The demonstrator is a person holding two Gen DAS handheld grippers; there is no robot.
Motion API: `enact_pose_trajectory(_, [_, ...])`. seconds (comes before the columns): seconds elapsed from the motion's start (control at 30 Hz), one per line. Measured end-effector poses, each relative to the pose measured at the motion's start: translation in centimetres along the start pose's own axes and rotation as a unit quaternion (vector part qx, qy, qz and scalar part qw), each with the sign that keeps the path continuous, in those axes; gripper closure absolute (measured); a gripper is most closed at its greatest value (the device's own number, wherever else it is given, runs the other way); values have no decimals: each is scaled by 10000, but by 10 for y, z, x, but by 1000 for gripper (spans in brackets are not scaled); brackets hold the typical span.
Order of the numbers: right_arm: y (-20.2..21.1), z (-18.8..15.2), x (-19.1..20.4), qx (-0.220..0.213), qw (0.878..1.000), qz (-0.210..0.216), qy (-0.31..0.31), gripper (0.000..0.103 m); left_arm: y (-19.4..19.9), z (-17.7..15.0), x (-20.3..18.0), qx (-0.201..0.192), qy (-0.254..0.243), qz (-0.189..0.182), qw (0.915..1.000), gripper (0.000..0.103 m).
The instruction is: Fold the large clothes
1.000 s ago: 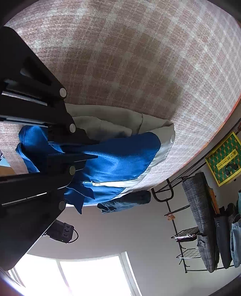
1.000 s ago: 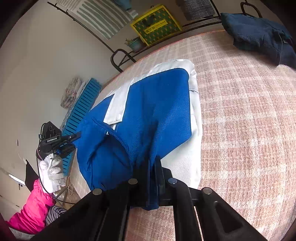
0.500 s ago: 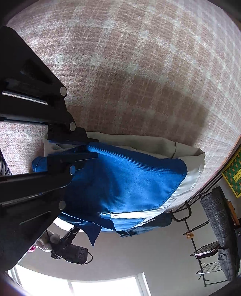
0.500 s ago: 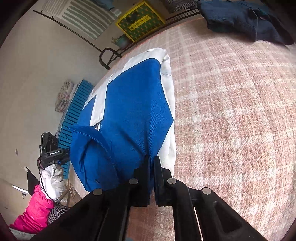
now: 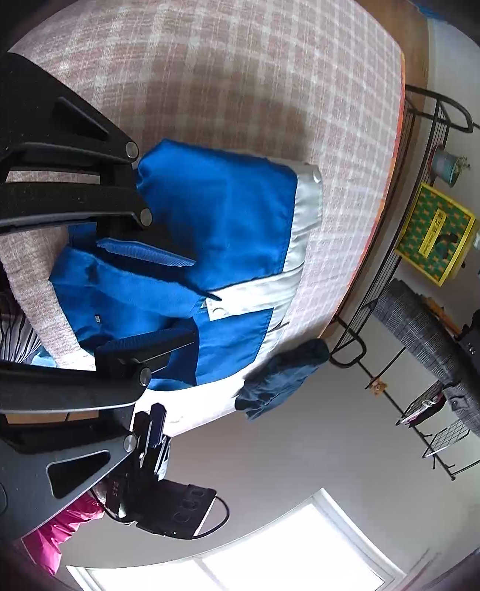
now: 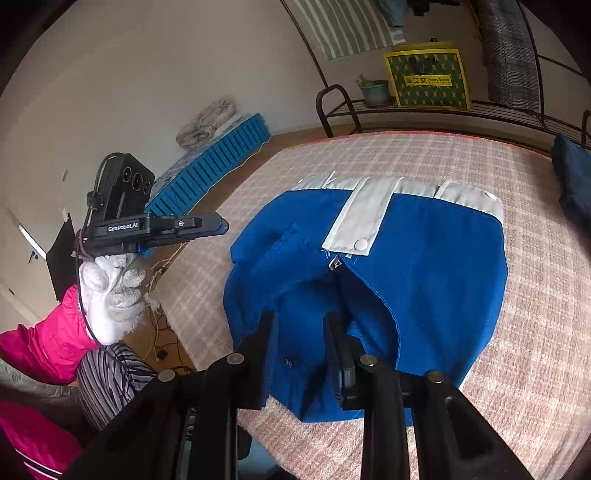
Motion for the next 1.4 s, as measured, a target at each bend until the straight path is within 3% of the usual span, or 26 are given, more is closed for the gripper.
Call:
enact_pose_trajectory(0.07, [-20, 13, -16, 43, 9997, 75, -224, 78, -22, -5, -15, 272, -217, -139, 9993, 69])
enact_pose_trajectory(0.1, [-27, 18, -27, 12, 9994, 4, -349, 78, -31, -8, -19, 338, -336, -32, 9989, 69])
enact_pose_trajectory(0.2, [-41, 25, -64, -157, 9952, -46, -966, 78, -59, -8, -9, 438, -689, 677, 9944, 69])
enact_pose_trajectory(0.23, [-45, 22, -78, -197, 9919, -61, -1251, 76, -68, -10, 4, 484, -649, 926, 9924, 69])
enact_pose_trajectory(0.3, [-54, 11, -92, -70, 9882, -15, -1528, 82, -83, -18, 32, 711, -365, 1049, 9913, 71])
enact_pose_trajectory(0.33, [-56, 6, -91, 27, 9892, -75, -1465, 83, -85, -21, 41, 730, -192, 964, 9925, 77])
enact_pose_trajectory(0.43, [-39, 3, -77, 178, 9936, -289, -1074, 77, -70, -16, 35, 797, -24, 859, 9931, 77])
enact_pose_trajectory(0.5, [-18, 14, -72, -13, 9955, -395, -864, 75, -51, 0, 21, 443, -203, 821, 9954, 77])
enact_pose_trajectory(0.63, [6, 58, -82, -437, 9912, -1133, -525, 66, -35, 51, 19, -144, -305, 1286, 9911, 74])
enact_pose_trajectory(0.73, [-3, 84, -96, -478, 9888, -1341, -451, 63, -45, 82, 34, -332, -192, 1621, 9860, 72])
enact_pose_trajectory(0.87, [-37, 89, -126, -93, 9821, -1804, -541, 70, -80, 88, 78, 105, 272, 1680, 9854, 70])
enact_pose_trajectory(0.93, [-55, 80, -138, 121, 9829, -1750, -567, 71, -99, 79, 97, 279, 211, 1712, 9846, 70])
enact_pose_trajectory(0.97, [-64, 72, -143, 235, 9820, -1782, -577, 71, -103, 74, 101, 146, 155, 1630, 9864, 70])
enact_pose_trajectory(1.0, [-69, 69, -143, 218, 9807, -1874, -522, 71, -103, 73, 100, 68, 41, 1675, 9858, 70])
enact_pose_trajectory(1.1, [-68, 75, -135, 455, 9740, -2194, -341, 70, -97, 81, 94, 324, -54, 1739, 9842, 70])
enact_pose_trajectory(1.23, [-27, 70, -115, 162, 9840, -1700, -518, 70, -50, 79, 83, -121, -18, 1571, 9875, 71])
enact_pose_trajectory(1.4, [-8, 29, -90, 144, 9897, -1327, -513, 70, -30, 40, 78, 20, -431, 1694, 9846, 71])
Point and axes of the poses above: each gripper's, at about its wrist camera, not at the fingertips, and y roughly against the way its jaws point, x to its left, z to its top, the point moved 7 cm from there along -y, roughly the way its jaws point, and after that the axes turned 7 degrees about x, right-handed, at the moved point
